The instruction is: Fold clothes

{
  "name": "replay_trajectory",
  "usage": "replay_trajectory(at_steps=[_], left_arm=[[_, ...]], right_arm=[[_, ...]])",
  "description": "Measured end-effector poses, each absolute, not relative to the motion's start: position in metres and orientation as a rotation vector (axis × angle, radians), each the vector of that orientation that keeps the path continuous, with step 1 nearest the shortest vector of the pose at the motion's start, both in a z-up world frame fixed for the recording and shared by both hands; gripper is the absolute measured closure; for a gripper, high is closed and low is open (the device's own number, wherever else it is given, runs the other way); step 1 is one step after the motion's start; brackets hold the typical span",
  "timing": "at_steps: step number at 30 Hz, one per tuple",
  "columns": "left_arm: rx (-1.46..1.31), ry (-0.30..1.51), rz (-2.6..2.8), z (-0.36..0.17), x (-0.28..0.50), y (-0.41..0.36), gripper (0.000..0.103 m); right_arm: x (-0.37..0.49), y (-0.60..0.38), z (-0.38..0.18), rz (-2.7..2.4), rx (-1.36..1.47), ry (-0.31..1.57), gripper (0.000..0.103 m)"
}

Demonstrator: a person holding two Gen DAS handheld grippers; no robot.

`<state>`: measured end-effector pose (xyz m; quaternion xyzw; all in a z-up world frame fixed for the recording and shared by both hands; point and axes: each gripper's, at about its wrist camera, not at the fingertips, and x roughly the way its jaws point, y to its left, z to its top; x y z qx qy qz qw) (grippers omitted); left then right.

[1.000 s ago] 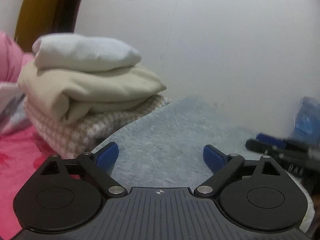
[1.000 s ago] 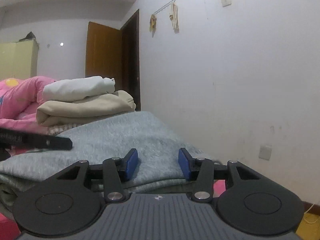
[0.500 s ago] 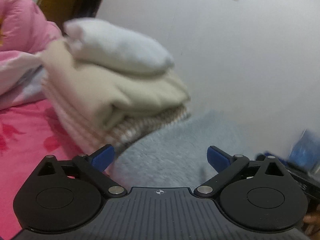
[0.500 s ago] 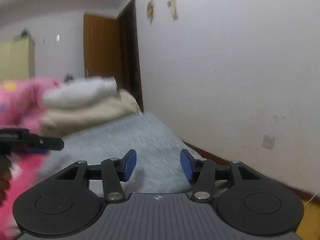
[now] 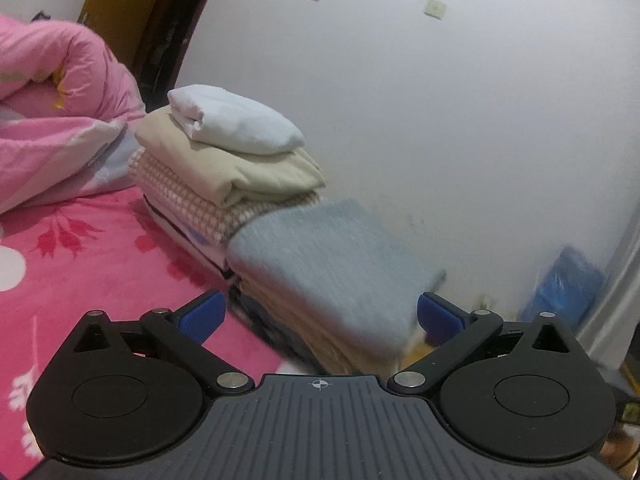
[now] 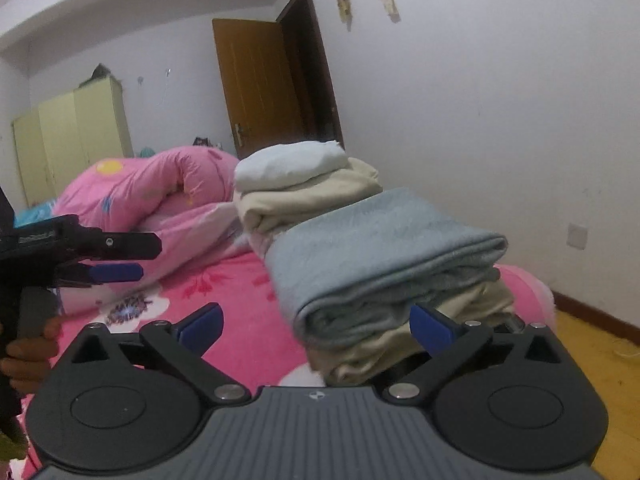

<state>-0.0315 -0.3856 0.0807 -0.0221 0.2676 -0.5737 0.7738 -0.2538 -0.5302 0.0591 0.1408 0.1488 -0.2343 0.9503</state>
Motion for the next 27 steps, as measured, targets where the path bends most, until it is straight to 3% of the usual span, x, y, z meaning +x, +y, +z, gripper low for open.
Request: replay_trajectory(at_steps=[13,27], left_arm=[[0.055,0.471,-1.105,0.082,-0.095,-0.331,0.0],[0.135,0.443,-0.946,0.072,-0.113,-0.327,0.0]], right_arm=[[-0.271,-0.441,0.072,-0.613,0.174,0.337,0.0],[-0.271,-0.421,0.07,-0.788,0.157,0.403,0.0]])
